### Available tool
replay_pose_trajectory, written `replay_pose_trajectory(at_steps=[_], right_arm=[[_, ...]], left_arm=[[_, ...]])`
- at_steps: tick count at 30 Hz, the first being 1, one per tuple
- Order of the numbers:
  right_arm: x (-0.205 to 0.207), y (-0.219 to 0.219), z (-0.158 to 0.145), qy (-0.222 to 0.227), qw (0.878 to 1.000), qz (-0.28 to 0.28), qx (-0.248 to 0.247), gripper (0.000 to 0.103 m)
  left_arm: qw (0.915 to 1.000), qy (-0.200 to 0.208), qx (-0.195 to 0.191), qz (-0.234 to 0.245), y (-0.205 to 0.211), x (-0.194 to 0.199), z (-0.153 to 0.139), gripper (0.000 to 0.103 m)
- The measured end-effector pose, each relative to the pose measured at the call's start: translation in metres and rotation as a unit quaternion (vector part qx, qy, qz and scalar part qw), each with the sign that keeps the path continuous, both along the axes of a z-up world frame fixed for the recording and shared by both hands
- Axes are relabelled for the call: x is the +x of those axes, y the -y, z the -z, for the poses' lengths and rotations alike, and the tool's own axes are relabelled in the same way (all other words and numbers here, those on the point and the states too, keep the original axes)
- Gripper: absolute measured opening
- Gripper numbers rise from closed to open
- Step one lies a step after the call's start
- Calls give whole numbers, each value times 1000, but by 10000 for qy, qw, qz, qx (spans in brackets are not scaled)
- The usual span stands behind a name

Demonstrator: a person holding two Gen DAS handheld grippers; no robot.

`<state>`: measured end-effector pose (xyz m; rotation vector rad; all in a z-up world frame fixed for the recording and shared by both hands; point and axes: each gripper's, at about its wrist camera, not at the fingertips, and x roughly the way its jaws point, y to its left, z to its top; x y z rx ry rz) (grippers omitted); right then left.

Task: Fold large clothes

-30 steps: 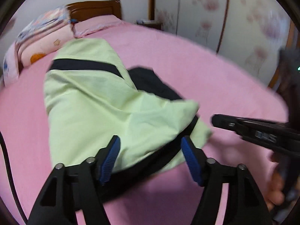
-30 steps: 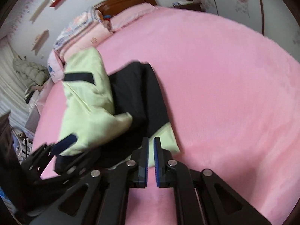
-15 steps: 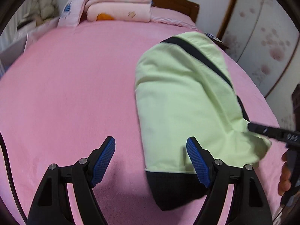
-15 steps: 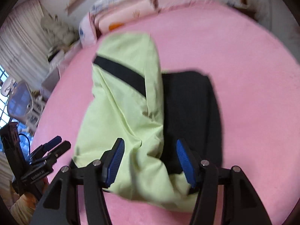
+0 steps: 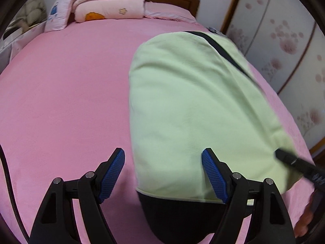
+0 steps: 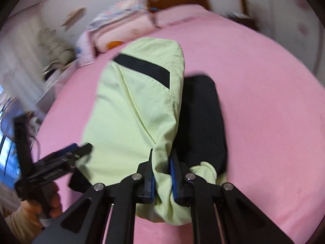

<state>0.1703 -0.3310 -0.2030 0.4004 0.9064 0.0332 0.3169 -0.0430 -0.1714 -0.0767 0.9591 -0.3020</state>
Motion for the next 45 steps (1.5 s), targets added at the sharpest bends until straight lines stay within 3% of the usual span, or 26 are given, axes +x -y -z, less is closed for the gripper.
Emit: replay_pose_trajectory(at_steps=[2, 5, 9, 15, 17, 20, 23, 26, 30, 31, 33, 34, 35, 38, 41, 45], right_arm=[[-4, 11, 33, -242, 9991, 271, 231, 10], [-9, 14, 47, -217, 9978, 481, 391, 10], [-8, -1, 45, -234, 9992, 330, -76, 12], [-11, -1, -1, -231, 9965, 340, -725, 28], [-14, -2, -25, 56, 9952, 364, -908, 31], [-12, -3, -48, 421, 9956, 267, -789, 35], [14, -12, -66, 697, 9960, 86, -549, 35], [60, -30, -70, 802, 9953, -146, -531, 35], [124, -43, -55, 624, 9970, -274, -358, 35], [142, -43, -50, 535, 9974, -222, -418, 35], [167, -35, -34, 219, 9972, 7, -713, 29], [176, -30, -26, 54, 9963, 73, -858, 20], [186, -19, -10, -286, 9936, 155, -1082, 0], [182, -2, 16, -521, 9940, 7, -962, 0], [173, -1, 12, -404, 9935, 19, -1063, 0], [166, 8, 9, -432, 9957, 31, -816, 0]], left_arm=[[9999, -68, 28, 77, 9, -4, 7, 78], [9995, 19, 241, 184, 23, -7, 17, 82], [9980, 216, 562, 169, 31, -10, 24, 87], [9972, 143, 717, 147, 32, -22, 8, 87], [9959, 347, 812, 221, 31, -28, -10, 87], [9934, 915, 656, 202, 23, -33, -43, 87], [9909, 1184, 622, 116, 21, -14, -58, 87], [9925, 1052, 611, 63, 28, 26, -53, 84], [9974, 528, 491, 50, 33, 83, -29, 59], [9979, 431, 472, 28, 36, 97, -22, 57], [9985, 319, 454, -19, 41, 117, -11, 57], [9988, 186, 458, -49, 44, 127, -4, 57], [9989, 110, 458, -51, 45, 133, 1, 57], [9988, -237, 417, 21, 51, 147, 16, 57], [9968, -169, 761, 162, 62, 145, 24, 62], [9940, -85, 1025, 367, 72, 140, 28, 75]])
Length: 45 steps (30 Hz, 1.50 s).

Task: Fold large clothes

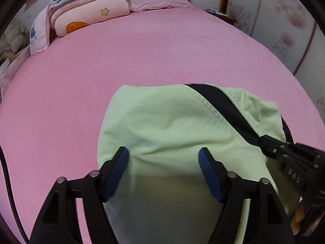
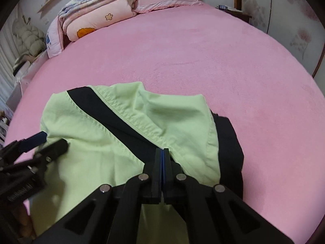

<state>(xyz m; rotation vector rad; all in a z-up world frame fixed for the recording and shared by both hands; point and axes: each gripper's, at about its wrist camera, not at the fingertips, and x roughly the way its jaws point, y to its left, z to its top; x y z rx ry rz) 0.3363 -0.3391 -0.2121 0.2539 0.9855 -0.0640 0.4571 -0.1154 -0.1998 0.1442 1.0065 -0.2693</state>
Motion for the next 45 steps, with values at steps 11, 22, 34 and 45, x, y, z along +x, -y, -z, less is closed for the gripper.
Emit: replay_pose_trajectory(at_steps=[11, 22, 34, 45], right_arm=[[-53, 18, -82, 191, 9995, -97, -223, 46], [-108, 33, -136, 649, 9973, -339, -17, 65], [-106, 60, -22, 86, 9900, -212, 1389, 82], [-63, 47, 39, -516, 9676, -906, 2298, 95]], left_arm=[[9995, 154, -258, -12, -24, -31, -67, 93], [9976, 90, -649, 221, -66, -75, -122, 100], [9718, -1333, -1946, -85, -81, -80, -2, 101], [9427, -1965, -2696, 45, -68, -61, 60, 103]])
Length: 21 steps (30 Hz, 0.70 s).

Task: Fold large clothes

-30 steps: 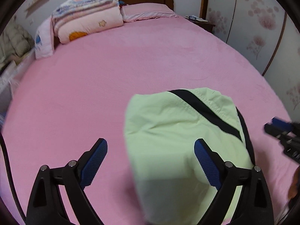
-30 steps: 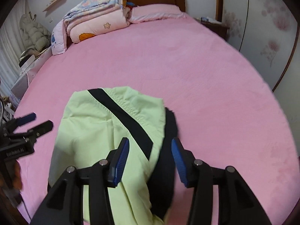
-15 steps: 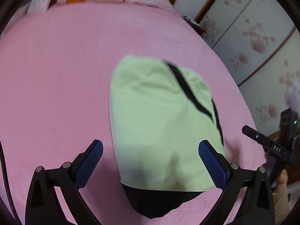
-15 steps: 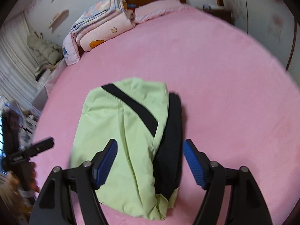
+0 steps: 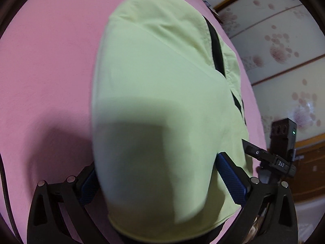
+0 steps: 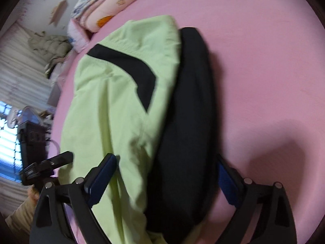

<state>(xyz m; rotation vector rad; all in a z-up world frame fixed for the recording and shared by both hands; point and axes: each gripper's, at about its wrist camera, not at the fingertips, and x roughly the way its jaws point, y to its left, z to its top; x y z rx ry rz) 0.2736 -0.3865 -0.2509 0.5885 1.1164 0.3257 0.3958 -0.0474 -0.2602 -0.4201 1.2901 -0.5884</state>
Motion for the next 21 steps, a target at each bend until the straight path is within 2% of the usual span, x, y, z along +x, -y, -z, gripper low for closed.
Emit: replay_pose_trajectory(at_steps=[2, 4, 10, 12, 13, 15, 17, 19, 21], right_arm=[[8, -7, 4, 9, 9998, -161, 151, 95], [14, -16, 7, 82, 9989, -433, 139, 95], [22, -34, 8, 63, 9975, -623, -338, 93], [19, -42, 1, 160, 9967, -648, -459, 78], [18, -45, -3, 169, 9966, -633, -501, 61], [15, -52, -14, 207, 9955, -546, -748, 38], [13, -61, -27, 253, 9939, -512, -948, 28], [10, -74, -46, 355, 9913, -475, -1173, 22], [3, -92, -67, 467, 9883, -474, -1375, 17]], left_arm=[[9999, -22, -66, 135, 1, 5, 2, 103], [9995, 10, 42, 322, 7, 9, 4, 103], [9987, 64, 98, 488, 13, 9, 7, 103], [9985, 125, 319, 420, 17, 8, 4, 99], [9980, 198, 457, 378, 20, 7, 1, 93], [9950, 435, 834, 338, 24, 0, -15, 84], [9891, 771, 1187, 401, 32, -10, -34, 71], [9852, 1023, 1286, 490, 33, -18, -52, 53], [9829, 1208, 1287, 534, 27, -28, -75, 51]])
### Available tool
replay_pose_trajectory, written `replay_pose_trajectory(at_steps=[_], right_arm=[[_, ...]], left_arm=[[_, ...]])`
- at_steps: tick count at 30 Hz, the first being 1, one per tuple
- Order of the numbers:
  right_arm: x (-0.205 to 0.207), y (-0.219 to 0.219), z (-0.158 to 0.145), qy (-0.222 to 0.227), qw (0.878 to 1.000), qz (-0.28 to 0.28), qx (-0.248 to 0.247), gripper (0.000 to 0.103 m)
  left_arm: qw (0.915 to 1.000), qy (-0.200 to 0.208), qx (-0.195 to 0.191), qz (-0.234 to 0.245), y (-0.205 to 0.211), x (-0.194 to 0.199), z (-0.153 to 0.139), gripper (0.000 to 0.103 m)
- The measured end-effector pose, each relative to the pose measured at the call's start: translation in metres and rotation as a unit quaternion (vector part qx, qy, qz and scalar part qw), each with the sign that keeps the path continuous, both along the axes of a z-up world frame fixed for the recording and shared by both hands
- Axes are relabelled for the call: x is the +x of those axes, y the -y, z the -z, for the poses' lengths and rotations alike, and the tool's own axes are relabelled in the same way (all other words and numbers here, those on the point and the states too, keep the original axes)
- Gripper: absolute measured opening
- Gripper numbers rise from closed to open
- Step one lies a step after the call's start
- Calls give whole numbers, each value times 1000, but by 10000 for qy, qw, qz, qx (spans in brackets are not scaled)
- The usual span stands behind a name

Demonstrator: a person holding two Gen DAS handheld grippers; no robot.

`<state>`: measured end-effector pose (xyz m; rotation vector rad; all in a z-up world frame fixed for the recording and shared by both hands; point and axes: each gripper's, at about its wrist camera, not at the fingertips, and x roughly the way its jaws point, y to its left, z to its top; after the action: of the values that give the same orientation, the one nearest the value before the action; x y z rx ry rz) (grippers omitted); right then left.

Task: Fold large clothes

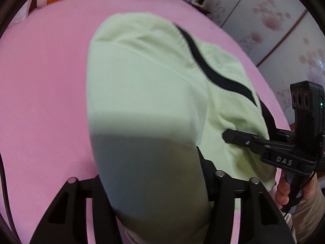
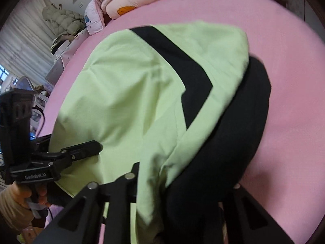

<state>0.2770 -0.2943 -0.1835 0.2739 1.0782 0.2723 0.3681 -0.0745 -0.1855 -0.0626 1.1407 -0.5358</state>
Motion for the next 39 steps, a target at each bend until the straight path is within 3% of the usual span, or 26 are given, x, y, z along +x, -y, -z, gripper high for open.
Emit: replay_pose_trajectory(at_steps=[4, 8, 13, 19, 23, 28, 29, 31, 32, 33, 34, 35, 36, 39], right_arm=[[-12, -41, -38, 225, 9996, -170, -55, 16], [0, -89, -72, 494, 9979, -388, 168, 15], [57, -177, -115, 947, 9920, -751, 360, 15], [161, -267, -132, 1458, 9835, -881, 607, 15], [235, -319, -107, 1552, 9818, -741, 802, 15], [292, -356, -39, 1286, 9865, -488, 892, 15], [297, -358, -26, 1178, 9878, -468, 906, 15], [316, -375, 15, 816, 9921, -458, 833, 15], [319, -382, 23, 804, 9931, -452, 724, 22], [318, -389, 33, 837, 9945, -457, 432, 35], [315, -393, 40, 894, 9947, -491, 164, 45], [312, -395, 43, 1000, 9936, -518, -44, 61], [307, -394, 44, 1103, 9923, -538, -142, 69], [301, -383, 36, 1068, 9922, -631, -150, 74]], left_arm=[[9999, 67, -124, 83, -37, -12, -35, 51], [9997, 169, -193, 3, -105, -9, -75, 51], [9980, 567, -36, -266, -194, 15, -125, 51], [9916, 1127, 108, -619, -307, 98, -150, 51], [9885, 1334, 154, -693, -365, 160, -130, 52], [9883, 1170, 332, -920, -401, 238, -61, 57], [9883, 1048, 483, -997, -410, 248, -36, 58], [9842, 906, 973, -1169, -416, 258, 1, 78], [9813, 814, 1156, -1305, -420, 259, 25, 85], [9781, 932, 1164, -1455, -426, 256, 33, 102], [9732, 1141, 1176, -1614, -430, 252, 36, 103], [9716, 1332, 1056, -1645, -434, 247, 40, 103], [9702, 1459, 999, -1657, -435, 242, 42, 103], [9587, 1803, 1254, -1809, -429, 230, 35, 103]])
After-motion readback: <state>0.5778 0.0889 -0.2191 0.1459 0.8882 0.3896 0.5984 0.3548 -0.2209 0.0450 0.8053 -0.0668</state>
